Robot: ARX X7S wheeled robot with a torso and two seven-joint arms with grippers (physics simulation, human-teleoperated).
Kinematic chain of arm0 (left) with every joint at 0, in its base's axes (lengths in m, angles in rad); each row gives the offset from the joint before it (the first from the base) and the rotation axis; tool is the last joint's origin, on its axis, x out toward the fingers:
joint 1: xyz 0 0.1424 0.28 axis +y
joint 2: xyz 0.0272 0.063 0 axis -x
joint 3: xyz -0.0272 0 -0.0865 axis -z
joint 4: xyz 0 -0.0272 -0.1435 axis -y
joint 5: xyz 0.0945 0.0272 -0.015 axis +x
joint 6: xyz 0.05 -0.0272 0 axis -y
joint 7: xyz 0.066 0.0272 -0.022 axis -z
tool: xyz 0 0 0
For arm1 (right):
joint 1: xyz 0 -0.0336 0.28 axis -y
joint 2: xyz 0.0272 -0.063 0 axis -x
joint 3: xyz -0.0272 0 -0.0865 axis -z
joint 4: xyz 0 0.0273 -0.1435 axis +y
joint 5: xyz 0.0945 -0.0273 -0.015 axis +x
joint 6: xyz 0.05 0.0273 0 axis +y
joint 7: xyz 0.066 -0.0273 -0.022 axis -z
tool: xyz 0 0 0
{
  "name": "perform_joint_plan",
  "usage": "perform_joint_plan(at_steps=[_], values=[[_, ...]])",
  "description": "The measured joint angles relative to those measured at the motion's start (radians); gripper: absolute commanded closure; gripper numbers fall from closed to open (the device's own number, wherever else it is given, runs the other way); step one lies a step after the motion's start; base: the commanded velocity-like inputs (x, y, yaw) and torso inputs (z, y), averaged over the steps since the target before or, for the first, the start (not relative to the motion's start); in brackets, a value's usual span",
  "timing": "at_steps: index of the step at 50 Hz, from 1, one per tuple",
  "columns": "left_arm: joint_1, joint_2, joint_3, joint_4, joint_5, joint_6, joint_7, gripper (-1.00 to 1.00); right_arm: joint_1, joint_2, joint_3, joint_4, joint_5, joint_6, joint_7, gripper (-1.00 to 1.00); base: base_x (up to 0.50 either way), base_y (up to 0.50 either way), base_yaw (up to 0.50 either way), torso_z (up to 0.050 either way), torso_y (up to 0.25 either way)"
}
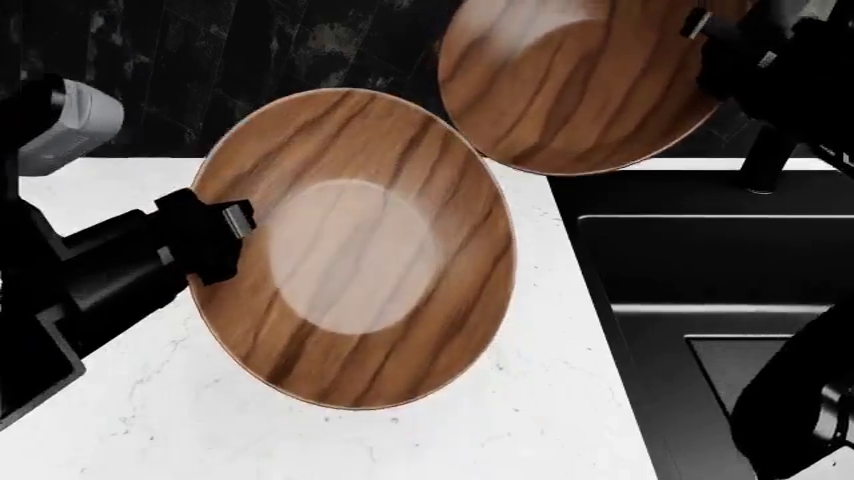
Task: Stack the bowls in the sink.
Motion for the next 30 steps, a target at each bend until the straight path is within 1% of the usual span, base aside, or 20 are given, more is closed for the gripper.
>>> perform_joint_plan(at_steps=[4,8,25,30], values=[[-0.021,-0.013,-0.017,0.023,-0.009,-0.001,-0.022,1.00,-0.031,0.020,0.013,-0.042,0.080,0.002,0.044,1.00,-0.07,0.02,0.00,0.000,0.000],[-0.041,-0.026,-0.034,0.038,-0.012,-0.005,-0.044,1.00,-0.055,0.040,0.027,-0.074,0.155,0.004,0.091,1.00,-0.49,0.17,0.00,0.000,0.003],[-0.088,-0.045,-0.074,0.042,-0.018,-0.030,-0.080,1.00,-0.159,0.138,0.092,-0.157,0.458,-0.008,0.283,1.00,-0.50,0.02,0.00,0.001,0.000],[-0.096,-0.051,-0.084,0.038,-0.014,-0.026,-0.090,1.00,-0.186,0.167,0.106,-0.179,0.522,-0.020,0.314,1.00,0.00,0.00,0.00,0.000,0.000]])
